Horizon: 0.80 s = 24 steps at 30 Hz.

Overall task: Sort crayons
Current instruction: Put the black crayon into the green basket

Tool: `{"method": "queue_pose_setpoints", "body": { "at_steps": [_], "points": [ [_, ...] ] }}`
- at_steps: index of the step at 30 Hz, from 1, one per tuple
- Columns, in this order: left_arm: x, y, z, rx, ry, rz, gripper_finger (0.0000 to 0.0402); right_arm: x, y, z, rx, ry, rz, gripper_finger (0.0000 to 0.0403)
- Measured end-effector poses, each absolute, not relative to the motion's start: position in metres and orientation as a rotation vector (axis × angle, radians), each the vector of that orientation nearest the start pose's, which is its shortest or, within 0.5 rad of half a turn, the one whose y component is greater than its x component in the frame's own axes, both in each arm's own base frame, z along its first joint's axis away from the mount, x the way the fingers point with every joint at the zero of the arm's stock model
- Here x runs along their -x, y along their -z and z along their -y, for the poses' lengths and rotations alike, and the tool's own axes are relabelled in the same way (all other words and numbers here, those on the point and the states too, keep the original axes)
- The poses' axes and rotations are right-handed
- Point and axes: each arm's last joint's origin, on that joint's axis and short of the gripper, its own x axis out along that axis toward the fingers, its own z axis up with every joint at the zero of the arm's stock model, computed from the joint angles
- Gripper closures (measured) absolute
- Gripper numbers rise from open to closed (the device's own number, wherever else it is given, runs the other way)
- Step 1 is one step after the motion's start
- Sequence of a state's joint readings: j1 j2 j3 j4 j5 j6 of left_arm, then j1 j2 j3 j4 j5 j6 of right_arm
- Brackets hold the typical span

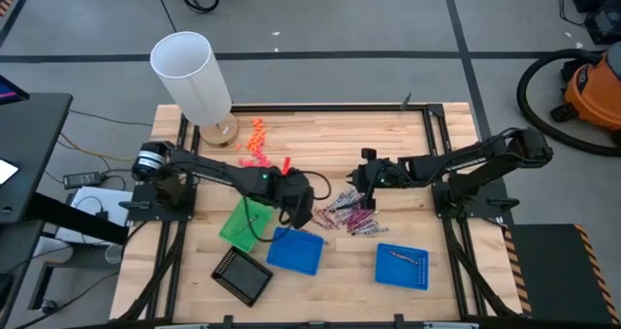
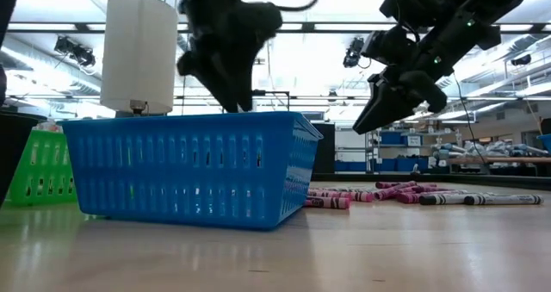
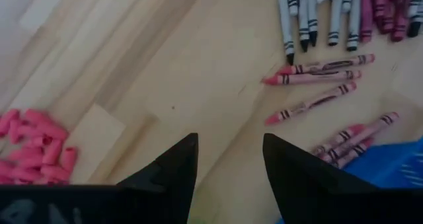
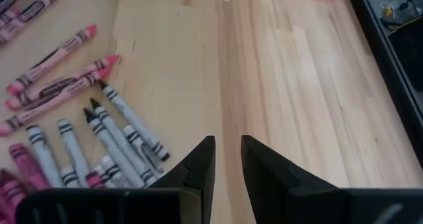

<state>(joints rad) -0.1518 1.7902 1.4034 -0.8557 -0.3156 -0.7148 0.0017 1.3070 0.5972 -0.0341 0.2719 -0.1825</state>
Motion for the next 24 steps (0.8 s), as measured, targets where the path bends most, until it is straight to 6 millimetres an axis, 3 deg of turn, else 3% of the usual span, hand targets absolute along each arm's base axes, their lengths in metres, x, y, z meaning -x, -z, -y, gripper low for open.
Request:
{"method": "queue_pose_setpoints", "body": {
  "at_steps": [13, 24],
  "points": [
    [-0.422, -0.226, 0.034, 0.158, -0.444, -1.074, 0.0221, -0.236, -0.181, 0.012, 0.299, 0.299, -0.755, 0.0319],
    [-0.444, -0.215, 0.031, 0.136, -0.403, -1.019, 0.0221, -0.234, -0.184, 0.012, 0.292, 0.3, -0.751, 0.0319]
  ]
}}
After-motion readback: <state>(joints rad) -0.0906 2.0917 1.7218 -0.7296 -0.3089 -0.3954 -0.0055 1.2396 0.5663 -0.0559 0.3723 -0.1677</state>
